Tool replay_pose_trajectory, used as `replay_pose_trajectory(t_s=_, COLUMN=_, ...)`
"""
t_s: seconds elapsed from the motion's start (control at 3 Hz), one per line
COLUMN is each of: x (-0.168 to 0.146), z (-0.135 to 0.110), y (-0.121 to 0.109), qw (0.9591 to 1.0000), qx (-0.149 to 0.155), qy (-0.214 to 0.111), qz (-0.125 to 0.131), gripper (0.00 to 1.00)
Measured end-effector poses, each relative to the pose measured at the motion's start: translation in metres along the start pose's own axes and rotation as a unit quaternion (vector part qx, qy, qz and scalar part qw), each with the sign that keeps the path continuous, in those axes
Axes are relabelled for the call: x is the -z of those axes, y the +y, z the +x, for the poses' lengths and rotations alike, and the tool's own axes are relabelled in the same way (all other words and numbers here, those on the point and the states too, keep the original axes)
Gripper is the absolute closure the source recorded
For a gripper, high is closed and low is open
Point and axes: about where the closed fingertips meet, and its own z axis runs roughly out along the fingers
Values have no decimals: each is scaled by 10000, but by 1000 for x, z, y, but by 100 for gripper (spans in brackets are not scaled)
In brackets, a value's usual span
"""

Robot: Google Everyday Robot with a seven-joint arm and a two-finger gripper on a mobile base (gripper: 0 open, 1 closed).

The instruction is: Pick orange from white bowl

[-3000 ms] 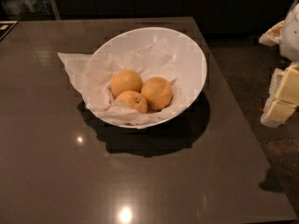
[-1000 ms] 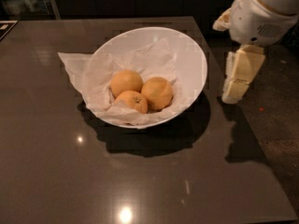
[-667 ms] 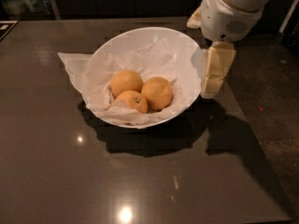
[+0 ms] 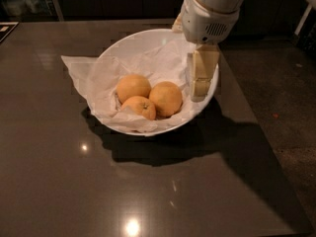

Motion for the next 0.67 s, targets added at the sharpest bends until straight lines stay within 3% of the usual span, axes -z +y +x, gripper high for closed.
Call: replay_pose_trajectory(t_s=0.67, x=-38, z=-11, y=-1, qw=9989, qx=-90, qy=-96, qz=-457, gripper=6)
